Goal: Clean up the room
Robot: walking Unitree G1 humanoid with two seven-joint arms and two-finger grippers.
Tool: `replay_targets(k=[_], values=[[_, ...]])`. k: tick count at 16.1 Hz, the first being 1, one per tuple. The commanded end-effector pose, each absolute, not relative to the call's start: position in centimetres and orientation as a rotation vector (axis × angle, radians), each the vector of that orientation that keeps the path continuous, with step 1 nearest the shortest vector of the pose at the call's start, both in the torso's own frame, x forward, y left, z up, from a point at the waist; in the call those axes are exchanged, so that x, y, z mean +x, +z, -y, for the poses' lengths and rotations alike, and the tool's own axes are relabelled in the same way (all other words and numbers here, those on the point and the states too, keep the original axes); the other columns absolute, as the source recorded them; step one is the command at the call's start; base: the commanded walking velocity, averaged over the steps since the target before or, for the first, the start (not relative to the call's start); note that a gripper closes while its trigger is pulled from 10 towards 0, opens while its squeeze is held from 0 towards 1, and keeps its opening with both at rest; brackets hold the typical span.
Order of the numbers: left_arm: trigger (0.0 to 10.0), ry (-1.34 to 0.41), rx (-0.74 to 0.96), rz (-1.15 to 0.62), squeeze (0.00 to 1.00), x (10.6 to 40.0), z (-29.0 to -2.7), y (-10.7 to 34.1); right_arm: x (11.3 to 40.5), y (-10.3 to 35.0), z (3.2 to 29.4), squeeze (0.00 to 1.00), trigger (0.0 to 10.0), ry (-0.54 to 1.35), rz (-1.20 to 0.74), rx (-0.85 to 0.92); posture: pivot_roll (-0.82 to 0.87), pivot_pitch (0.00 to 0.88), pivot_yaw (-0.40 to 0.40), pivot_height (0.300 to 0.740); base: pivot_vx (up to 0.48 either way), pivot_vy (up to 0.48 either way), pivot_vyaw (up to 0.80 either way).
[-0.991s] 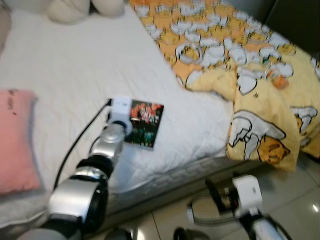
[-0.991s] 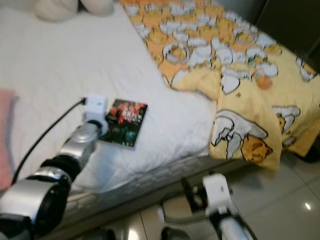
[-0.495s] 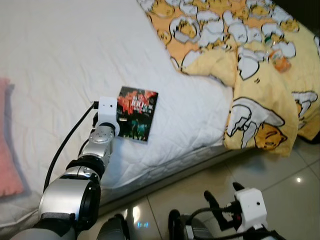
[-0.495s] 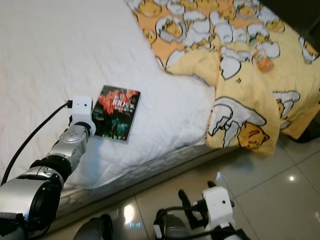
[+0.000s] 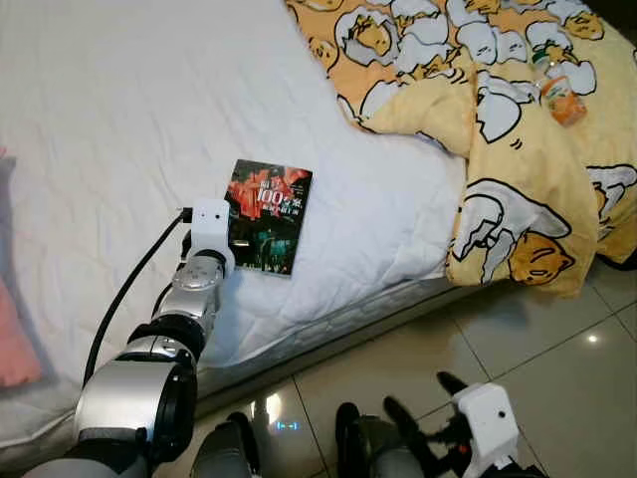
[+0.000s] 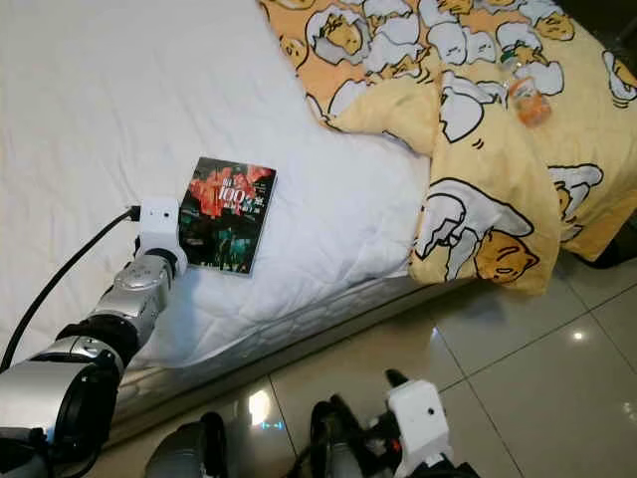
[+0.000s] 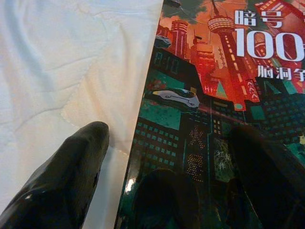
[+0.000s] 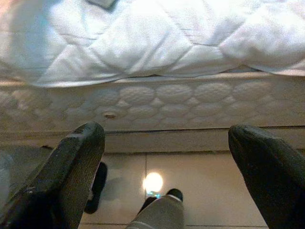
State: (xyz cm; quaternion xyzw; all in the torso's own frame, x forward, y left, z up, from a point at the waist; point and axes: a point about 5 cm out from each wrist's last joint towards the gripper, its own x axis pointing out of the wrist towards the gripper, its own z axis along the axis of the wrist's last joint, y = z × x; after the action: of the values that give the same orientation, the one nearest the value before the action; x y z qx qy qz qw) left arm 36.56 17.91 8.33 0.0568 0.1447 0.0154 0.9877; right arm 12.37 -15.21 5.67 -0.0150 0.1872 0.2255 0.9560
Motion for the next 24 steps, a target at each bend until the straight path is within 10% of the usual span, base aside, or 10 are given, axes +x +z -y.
replay_targets(k=[1,8,9,24], values=[[10.0,0.004,0.087,-0.361,0.0,35.9,-17.6,7.0,12.0,5.6,15.8,0.0,10.0,0.455,-0.407,-0.029,-0.22,0.288,-0.067,0.74,0.0,0.0,0.0],[3.9,-0.093,0.036,-0.44,0.0,35.5,-16.6,6.0,13.0,5.7,15.8,0.0,10.0,0.456,-0.403,-0.037,-0.21,0.284,-0.058,0.74,0.0,0.0,0.0],[0.0,-0.059,0.027,-0.442,0.0,35.5,-16.9,6.0,13.0,5.7,15.8,0.0,10.0,0.455,-0.405,-0.037,-0.21,0.283,-0.059,0.74,0.0,0.0,0.0],[0.0,-0.126,-0.032,-0.48,0.0,34.7,-16.2,5.0,14.5,5.6,16.2,0.0,10.0,0.447,-0.39,-0.036,-0.2,0.24,-0.059,0.74,0.0,0.0,0.0]])
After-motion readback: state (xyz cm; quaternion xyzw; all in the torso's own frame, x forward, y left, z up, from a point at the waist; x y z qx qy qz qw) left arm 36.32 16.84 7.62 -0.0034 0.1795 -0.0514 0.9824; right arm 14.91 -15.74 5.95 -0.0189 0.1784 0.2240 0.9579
